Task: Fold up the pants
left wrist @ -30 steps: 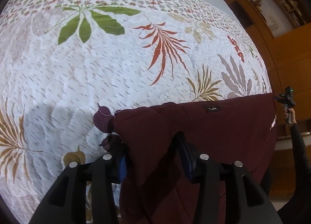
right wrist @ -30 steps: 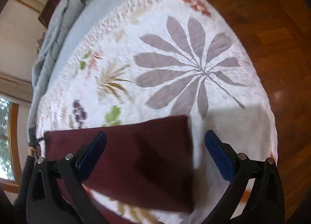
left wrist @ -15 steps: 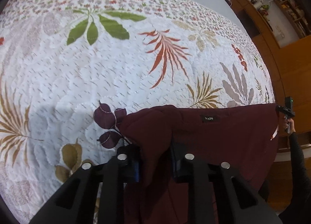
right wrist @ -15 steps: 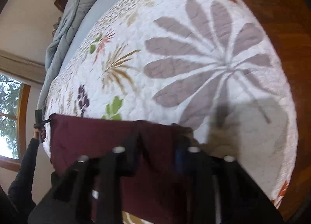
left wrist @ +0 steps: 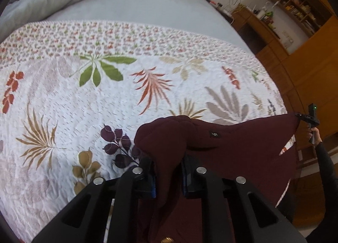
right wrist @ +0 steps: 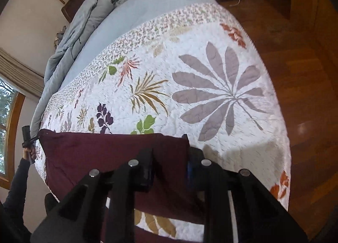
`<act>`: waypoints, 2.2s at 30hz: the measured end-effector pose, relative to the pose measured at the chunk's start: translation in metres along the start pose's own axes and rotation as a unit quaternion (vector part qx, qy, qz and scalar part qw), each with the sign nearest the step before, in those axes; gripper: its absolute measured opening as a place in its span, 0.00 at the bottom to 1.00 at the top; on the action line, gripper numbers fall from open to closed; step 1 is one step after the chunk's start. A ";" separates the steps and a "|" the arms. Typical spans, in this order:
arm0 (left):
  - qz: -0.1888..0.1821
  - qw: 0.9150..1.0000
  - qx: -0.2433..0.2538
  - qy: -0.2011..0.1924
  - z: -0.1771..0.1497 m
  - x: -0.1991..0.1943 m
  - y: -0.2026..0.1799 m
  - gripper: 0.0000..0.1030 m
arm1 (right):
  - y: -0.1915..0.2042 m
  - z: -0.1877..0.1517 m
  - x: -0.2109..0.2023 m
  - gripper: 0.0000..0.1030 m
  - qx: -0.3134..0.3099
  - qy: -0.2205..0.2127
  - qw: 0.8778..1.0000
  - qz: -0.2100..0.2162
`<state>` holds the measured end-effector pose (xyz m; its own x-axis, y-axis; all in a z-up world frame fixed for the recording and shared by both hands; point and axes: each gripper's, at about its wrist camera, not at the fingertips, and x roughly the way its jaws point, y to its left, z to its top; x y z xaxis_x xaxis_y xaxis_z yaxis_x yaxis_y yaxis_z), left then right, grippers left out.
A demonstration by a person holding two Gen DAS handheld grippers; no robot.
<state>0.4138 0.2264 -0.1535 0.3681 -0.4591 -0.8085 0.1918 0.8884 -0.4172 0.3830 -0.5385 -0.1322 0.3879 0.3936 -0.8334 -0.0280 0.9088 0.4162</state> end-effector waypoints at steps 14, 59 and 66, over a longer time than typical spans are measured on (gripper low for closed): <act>-0.029 0.997 0.019 -0.064 -0.063 -0.086 -0.047 0.15 | 0.015 -0.078 -0.069 0.22 -0.006 -0.066 0.997 -0.050; -0.158 0.948 -0.259 -0.094 -0.312 -0.093 -0.037 0.86 | 0.064 -0.356 -0.062 0.68 0.177 -0.124 0.974 0.065; -0.146 0.935 -0.302 -0.114 -0.293 -0.080 -0.022 0.85 | 0.108 -0.346 -0.056 0.68 0.137 -0.117 0.980 0.086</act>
<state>0.1141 0.2438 -0.2012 0.5779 -0.6093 -0.5430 -0.2099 0.5320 -0.8203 0.0394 -0.4144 -0.1659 0.6004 0.4664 -0.6495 0.1241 0.7481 0.6519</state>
